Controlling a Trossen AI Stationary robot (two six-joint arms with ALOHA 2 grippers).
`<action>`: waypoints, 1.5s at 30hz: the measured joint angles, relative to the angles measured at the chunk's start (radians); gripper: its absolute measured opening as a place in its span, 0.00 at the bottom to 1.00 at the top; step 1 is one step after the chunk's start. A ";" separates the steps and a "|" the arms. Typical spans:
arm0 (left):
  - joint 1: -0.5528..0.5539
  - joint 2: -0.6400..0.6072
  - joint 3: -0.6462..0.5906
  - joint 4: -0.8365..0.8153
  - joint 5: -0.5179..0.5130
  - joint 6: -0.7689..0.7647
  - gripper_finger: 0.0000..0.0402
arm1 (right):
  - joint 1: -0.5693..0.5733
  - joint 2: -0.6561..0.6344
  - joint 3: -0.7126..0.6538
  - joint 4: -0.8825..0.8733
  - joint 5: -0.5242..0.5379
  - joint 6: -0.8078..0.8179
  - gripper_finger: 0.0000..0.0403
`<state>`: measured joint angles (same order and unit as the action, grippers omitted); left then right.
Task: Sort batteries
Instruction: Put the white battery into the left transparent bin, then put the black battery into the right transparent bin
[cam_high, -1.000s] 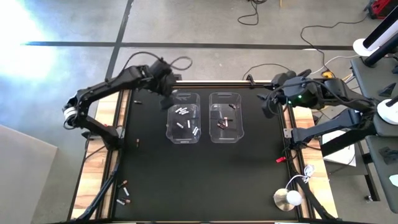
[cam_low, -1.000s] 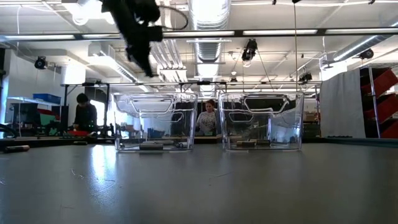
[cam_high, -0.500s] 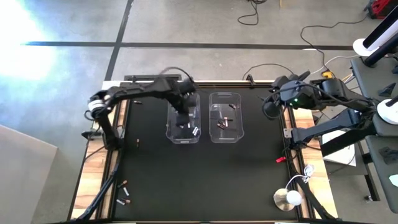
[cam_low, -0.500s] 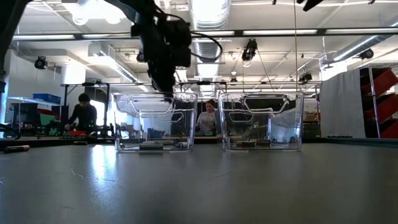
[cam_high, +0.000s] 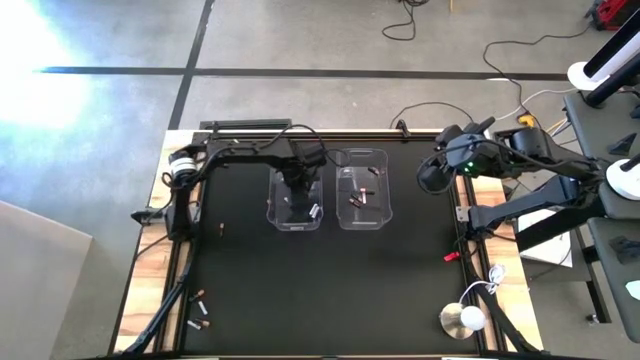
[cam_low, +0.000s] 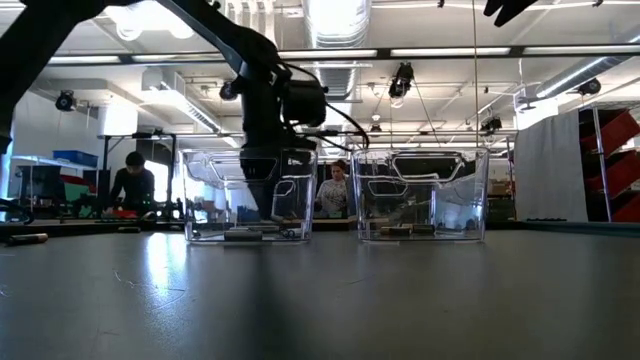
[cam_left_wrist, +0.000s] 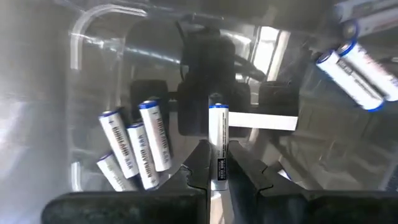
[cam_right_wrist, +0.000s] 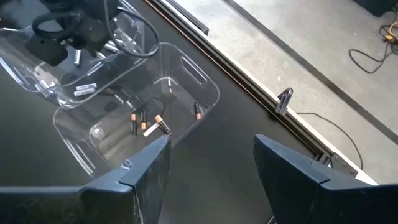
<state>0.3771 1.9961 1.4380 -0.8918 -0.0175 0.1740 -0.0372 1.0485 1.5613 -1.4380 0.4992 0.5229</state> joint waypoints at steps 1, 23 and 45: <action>-0.002 0.010 0.000 -0.001 0.000 0.001 0.03 | 0.000 0.000 -0.003 0.000 0.000 0.001 0.54; -0.033 -0.150 0.088 -0.180 0.059 -0.016 0.38 | 0.000 0.000 -0.006 0.016 -0.008 -0.007 0.65; -0.063 -0.954 -0.734 0.097 -0.127 -0.290 0.46 | 0.000 0.000 -0.008 0.117 0.001 0.000 0.83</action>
<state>0.3141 1.0422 0.7037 -0.7952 -0.1440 -0.1160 -0.0372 1.0481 1.5532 -1.3212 0.5003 0.5232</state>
